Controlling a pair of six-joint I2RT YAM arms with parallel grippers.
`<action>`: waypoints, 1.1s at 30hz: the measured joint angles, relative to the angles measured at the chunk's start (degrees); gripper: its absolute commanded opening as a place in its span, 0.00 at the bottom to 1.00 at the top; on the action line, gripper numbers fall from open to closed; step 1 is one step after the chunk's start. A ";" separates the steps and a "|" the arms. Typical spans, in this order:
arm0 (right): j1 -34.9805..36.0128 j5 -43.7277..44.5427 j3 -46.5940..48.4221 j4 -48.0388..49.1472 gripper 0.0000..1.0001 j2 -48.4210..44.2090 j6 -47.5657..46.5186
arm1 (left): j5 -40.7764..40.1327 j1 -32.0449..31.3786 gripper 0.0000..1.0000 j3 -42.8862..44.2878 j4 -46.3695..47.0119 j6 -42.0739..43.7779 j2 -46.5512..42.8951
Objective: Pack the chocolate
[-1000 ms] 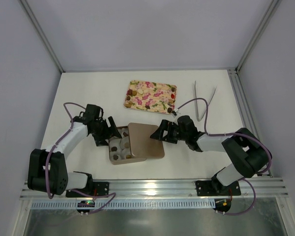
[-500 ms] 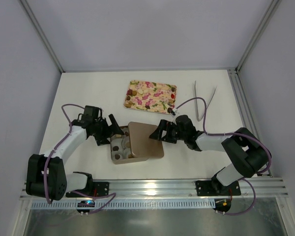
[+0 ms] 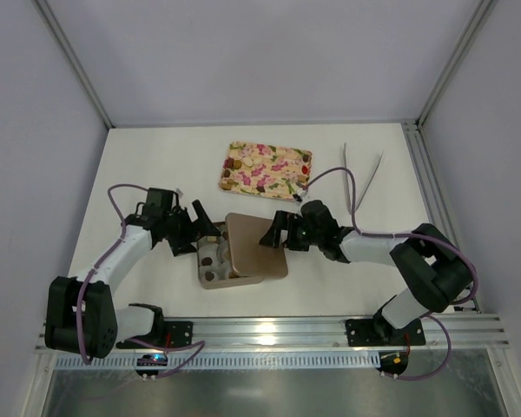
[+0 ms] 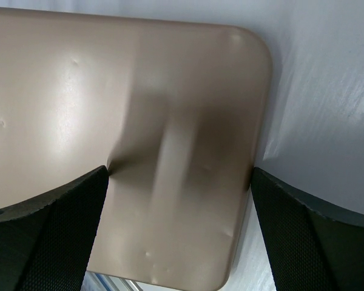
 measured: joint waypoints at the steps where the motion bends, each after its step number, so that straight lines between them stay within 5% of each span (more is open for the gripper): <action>1: 0.15 0.35 0.33 -0.39 0.98 0.07 -0.11 | -0.02 0.00 1.00 -0.04 0.00 0.04 -0.17; 33: 7.13 17.11 12.87 -18.14 0.98 1.29 -3.58 | -0.48 0.39 1.00 -1.73 1.90 0.26 -3.15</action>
